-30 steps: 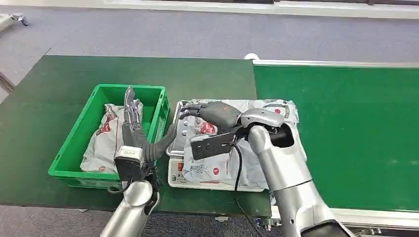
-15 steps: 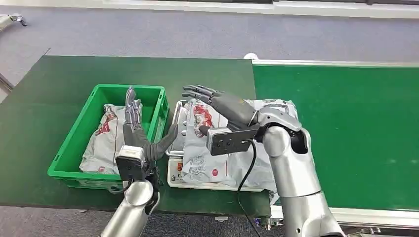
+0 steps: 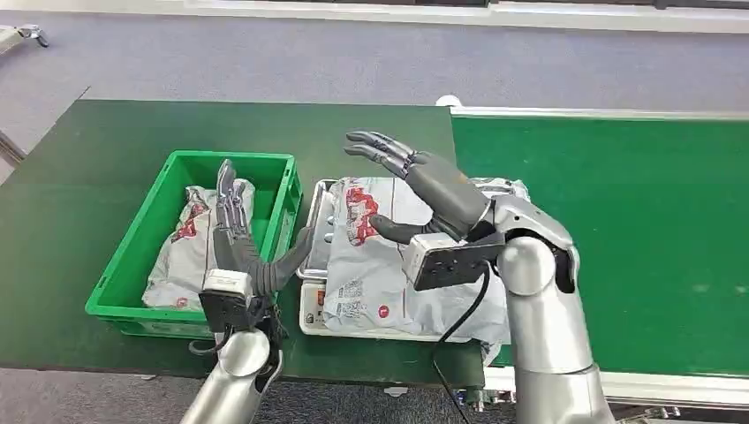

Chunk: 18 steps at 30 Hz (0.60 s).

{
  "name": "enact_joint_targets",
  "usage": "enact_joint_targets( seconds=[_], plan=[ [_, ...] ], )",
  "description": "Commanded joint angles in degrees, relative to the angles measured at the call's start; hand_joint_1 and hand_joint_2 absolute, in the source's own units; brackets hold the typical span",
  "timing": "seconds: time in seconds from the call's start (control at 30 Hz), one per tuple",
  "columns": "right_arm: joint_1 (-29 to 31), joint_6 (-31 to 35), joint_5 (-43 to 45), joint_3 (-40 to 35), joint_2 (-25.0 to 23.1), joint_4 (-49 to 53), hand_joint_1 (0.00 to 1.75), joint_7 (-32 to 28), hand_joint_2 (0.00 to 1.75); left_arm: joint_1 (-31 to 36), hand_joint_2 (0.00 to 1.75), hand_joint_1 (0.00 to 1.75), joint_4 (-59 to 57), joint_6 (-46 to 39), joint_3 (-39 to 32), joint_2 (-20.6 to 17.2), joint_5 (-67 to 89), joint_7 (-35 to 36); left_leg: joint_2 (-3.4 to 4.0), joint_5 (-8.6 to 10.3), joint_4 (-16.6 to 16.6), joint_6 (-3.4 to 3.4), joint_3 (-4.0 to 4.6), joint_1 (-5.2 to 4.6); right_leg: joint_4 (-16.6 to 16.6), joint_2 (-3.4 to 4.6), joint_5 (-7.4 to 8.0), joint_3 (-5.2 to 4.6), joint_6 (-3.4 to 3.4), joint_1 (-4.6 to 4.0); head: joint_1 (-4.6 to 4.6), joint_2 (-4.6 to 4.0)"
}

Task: Moved the parcel from conveyor to table for the left to box.

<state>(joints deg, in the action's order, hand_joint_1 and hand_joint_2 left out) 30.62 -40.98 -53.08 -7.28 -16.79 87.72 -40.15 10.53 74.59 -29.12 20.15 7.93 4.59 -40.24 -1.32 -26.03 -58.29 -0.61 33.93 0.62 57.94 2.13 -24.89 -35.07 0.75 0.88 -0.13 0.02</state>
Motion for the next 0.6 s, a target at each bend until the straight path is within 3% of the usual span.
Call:
enact_joint_targets(
  seconds=[0.03, 0.13, 0.17, 0.3, 0.4, 0.5, 0.6],
  plan=[
    [-15.09, 80.98, 17.37, 7.83, 8.98, 2.45, 0.0, 0.15, 1.75, -5.96, 1.75, 0.0, 4.39, 6.0, -5.54, -0.41, -2.29, 0.24, -0.1, -0.03, 0.2, 0.02, -0.29, 0.08, -0.29, -0.27, -0.04, 0.4, -0.04, -0.12, -0.02, 0.0],
    [-19.08, 80.98, 18.33, 12.68, 10.31, 3.48, 0.0, 0.15, 1.75, -6.99, 1.75, 0.0, 5.22, 7.01, -6.52, 0.03, -1.39, 0.24, -0.2, -0.06, 0.25, 0.11, -0.27, 0.1, -0.39, -0.45, -0.09, 0.45, -0.01, -0.13, 0.0, 0.0],
    [-20.46, 80.98, 15.54, 18.33, 8.51, 4.96, 0.0, 0.15, 1.75, -7.23, 1.75, 0.0, 5.34, 8.3, -6.94, 0.18, -1.76, 0.53, -0.06, -0.16, 0.15, 0.14, -0.21, 0.04, -0.24, -0.26, -0.13, 0.32, 0.01, -0.05, 0.0, 0.0],
    [-23.43, 80.98, 18.94, 19.55, 9.89, 6.96, 0.0, 0.15, 1.75, -7.28, 1.75, 0.0, 5.17, 8.94, -7.71, 0.41, -1.52, 0.67, -0.27, -0.15, 0.26, 0.18, -0.24, 0.04, -0.38, -0.61, -0.2, 0.44, 0.01, -0.01, 0.0, 0.0],
    [-25.62, 80.98, 22.4, 22.98, 8.5, 11.61, 0.0, 0.15, 1.75, -6.82, 1.75, 0.0, 4.77, 12.17, -8.23, 0.64, -2.58, 1.93, 0.02, -0.27, 0.11, 0.19, -0.11, -0.03, -0.2, -0.23, -0.19, 0.2, 0.07, 0.04, 0.0, 0.0],
    [-26.53, 80.98, 23.81, 21.36, 9.62, 10.28, 0.0, 0.15, 1.75, -6.01, 1.75, 0.0, 3.97, 14.58, -8.16, 0.71, -2.45, 2.64, -0.02, -0.29, 0.11, 0.18, -0.09, -0.01, -0.2, -0.26, -0.2, 0.18, 0.05, 0.03, 0.0, 0.0],
    [-26.06, 80.98, 22.19, 26.47, 4.58, 18.99, 0.0, 0.15, 1.75, -4.37, 1.75, 0.0, 2.43, 18.15, -6.67, 0.95, -3.63, 3.63, 0.07, -0.29, 0.06, 0.18, -0.03, -0.07, -0.1, -0.2, -0.22, 0.06, 0.05, 0.05, 0.02, 0.0]
  ],
)
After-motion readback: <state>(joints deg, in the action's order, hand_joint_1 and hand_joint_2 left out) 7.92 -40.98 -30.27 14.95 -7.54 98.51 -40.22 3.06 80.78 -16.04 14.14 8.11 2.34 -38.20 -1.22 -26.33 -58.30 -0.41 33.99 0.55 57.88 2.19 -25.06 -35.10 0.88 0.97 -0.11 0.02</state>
